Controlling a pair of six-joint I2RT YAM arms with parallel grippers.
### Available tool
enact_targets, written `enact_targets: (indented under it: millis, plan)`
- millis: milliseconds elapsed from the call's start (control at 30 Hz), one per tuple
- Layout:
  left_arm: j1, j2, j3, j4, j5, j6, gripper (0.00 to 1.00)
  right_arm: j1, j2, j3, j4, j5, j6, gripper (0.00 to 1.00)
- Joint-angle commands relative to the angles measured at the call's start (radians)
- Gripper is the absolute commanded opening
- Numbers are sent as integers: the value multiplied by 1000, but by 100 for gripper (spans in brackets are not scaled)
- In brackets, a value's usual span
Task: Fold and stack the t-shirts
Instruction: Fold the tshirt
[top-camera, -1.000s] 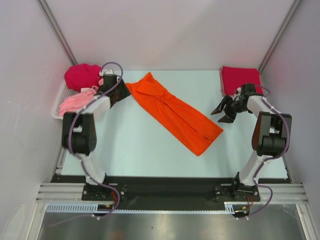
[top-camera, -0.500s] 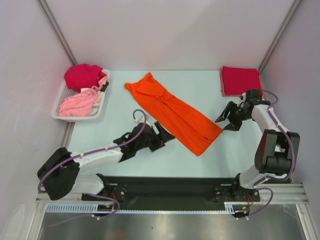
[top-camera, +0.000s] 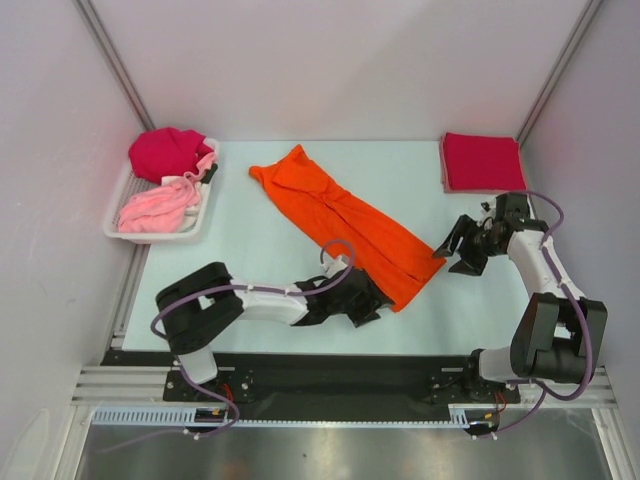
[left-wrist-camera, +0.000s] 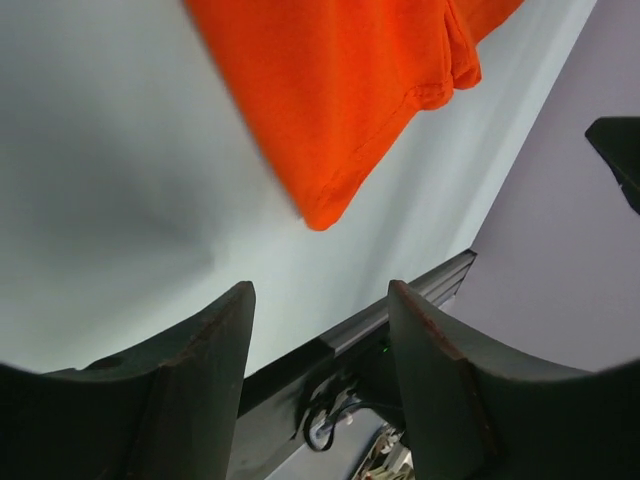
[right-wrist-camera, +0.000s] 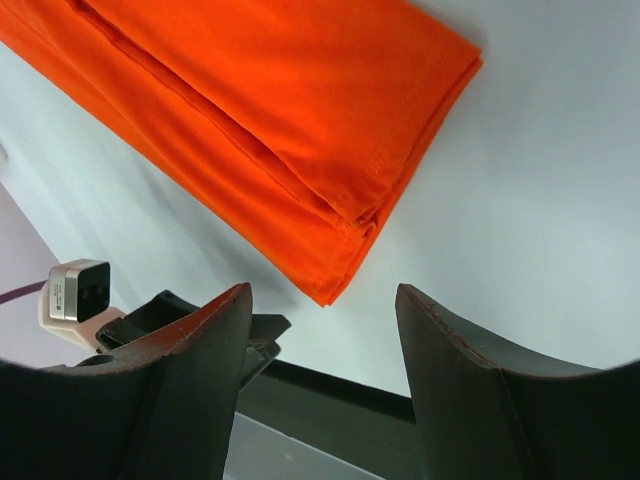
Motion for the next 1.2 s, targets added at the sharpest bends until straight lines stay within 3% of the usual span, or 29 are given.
enact_targets:
  millis: [0,133,267,733,1167]
  plan:
    - [-27,43,140,-101,-23,-61,60,-9,-39,-29,6,-24,-20,66]
    - [-45,72,185,-227,-59,-120,56,-18,-62,-39,8,-33,-29,66]
    - [-48,101,170,-235,-44,-181,49,-35,-73,-33,0,-49,-40,66]
    - [-51,204,179,-131,-36,-212,55,-44,-81,-19,-9,-72,-54,65]
    - [-8,242,217,-190,-84,-201,47,-47,-101,-11,-3,-70,-34,65]
